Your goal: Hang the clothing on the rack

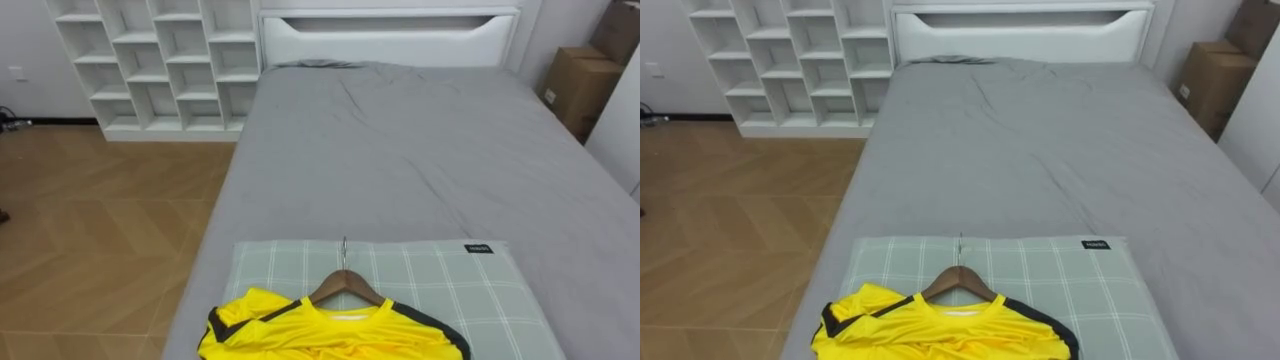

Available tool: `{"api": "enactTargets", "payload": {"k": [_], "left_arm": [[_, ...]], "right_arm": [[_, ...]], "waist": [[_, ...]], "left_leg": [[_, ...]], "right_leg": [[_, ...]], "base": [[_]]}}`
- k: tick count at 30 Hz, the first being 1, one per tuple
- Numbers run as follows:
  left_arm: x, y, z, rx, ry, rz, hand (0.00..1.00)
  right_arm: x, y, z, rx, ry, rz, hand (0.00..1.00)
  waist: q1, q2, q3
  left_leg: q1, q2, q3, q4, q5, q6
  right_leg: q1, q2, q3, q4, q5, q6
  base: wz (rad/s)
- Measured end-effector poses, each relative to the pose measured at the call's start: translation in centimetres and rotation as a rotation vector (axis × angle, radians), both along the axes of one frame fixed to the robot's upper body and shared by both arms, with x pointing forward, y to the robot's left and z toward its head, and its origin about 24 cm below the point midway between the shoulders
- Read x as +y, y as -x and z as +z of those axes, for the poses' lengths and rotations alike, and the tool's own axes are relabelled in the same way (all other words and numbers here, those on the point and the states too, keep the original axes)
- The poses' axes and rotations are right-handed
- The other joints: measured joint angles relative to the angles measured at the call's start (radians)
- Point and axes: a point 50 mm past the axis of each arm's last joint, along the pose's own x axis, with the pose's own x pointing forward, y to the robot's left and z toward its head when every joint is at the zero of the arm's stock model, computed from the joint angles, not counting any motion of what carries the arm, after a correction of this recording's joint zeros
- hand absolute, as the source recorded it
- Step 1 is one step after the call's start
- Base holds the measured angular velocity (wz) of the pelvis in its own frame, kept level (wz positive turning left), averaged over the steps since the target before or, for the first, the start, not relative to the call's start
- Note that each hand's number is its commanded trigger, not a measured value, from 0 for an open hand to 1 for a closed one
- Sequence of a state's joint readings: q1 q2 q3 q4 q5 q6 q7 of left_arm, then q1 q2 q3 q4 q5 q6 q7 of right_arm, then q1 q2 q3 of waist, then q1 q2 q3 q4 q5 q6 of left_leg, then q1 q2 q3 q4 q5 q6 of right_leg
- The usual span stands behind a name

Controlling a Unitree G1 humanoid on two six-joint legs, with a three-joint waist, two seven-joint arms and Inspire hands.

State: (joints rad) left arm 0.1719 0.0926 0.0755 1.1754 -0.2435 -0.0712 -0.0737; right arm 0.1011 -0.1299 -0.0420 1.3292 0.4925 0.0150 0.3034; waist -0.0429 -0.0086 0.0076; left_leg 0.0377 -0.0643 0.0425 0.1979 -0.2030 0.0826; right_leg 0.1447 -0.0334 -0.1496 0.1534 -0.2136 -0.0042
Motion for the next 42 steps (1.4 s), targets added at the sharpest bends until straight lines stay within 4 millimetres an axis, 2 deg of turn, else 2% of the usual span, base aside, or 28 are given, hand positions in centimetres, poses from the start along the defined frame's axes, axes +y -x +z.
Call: {"api": "enactTargets", "payload": {"k": [12, 16, 21, 24, 26, 31, 39, 42], "left_arm": [[0.1, 0.1, 0.0, 0.001, -0.006, 0.009, 0.0], [0.2, 0.1, 0.0, -0.003, -0.006, 0.036, 0.0], [0.6, 0.5, 0.1, 0.005, -0.044, 0.1, 0.0], [1.5, 1.3, 0.2, 0.033, -0.115, 0.187, 0.0], [2.3, 2.1, 0.4, 0.054, -0.169, 0.263, 0.0], [4.3, 2.7, 1.0, 0.081, -0.315, 0.343, 0.0], [6.8, 1.2, 2.8, 0.051, -0.589, 0.345, 0.0], [7.6, -0.4, 3.8, -0.007, -0.697, 0.327, 0.0]], "right_arm": [[0.1, 0.1, 0.0, 0.006, 0.0, -0.006, 0.0], [0.2, 0.6, -0.1, 0.02, 0.0, -0.012, 0.0], [0.2, 0.7, -0.1, 0.031, 0.008, -0.018, 0.0], [0.1, 0.9, -0.1, 0.041, 0.015, -0.023, 0.0], [0.0, 1.1, -0.1, 0.043, 0.016, -0.041, 0.0], [-0.3, 1.3, -0.1, 0.058, 0.015, -0.061, 0.0], [-1.2, 1.4, 0.1, 0.067, 0.044, -0.065, 0.0], [-1.5, 1.5, 0.2, 0.069, 0.053, -0.061, 0.0]], "waist": [[0.005, -0.007, 0.0006], [0.02, -0.013, 0.0034], [0.028, -0.013, 0.0017], [0.032, -0.007, -0.001], [0.048, -0.007, -0.0007], [0.058, 0.001, -0.0028], [0.055, 0.003, -0.0016], [0.049, 0.005, -0.0041]], "left_leg": [[0.0, -0.001, -0.002, 0.002, 0.0, 0.0], [0.007, -0.001, -0.007, 0.001, 0.0, 0.0], [0.008, 0.001, -0.004, 0.008, 0.0, -0.001], [0.012, 0.0, -0.005, 0.008, -0.001, -0.001], [0.027, 0.0, -0.009, 0.006, -0.003, -0.002], [0.025, -0.003, -0.038, 0.031, -0.013, -0.003], [0.02, -0.009, -0.051, 0.042, -0.012, -0.006], [0.017, -0.014, -0.058, 0.042, -0.012, -0.006]], "right_leg": [[0.003, -0.001, -0.006, -0.001, 0.0, 0.0], [0.011, -0.001, -0.018, -0.003, 0.0, 0.0], [0.013, -0.001, -0.018, -0.002, 0.0, 0.0], [0.018, -0.001, -0.019, -0.001, 0.0, 0.0], [0.034, -0.001, -0.02, -0.002, 0.0, 0.0], [0.045, 0.001, -0.032, -0.003, -0.003, 0.003], [0.05, -0.003, -0.049, -0.003, -0.015, -0.003], [0.048, -0.004, -0.056, -0.004, -0.016, -0.002]], "base": [[0.0], [0.03], [0.0], [0.0], [0.0], [0.15], [0.06], [0.07]]}}
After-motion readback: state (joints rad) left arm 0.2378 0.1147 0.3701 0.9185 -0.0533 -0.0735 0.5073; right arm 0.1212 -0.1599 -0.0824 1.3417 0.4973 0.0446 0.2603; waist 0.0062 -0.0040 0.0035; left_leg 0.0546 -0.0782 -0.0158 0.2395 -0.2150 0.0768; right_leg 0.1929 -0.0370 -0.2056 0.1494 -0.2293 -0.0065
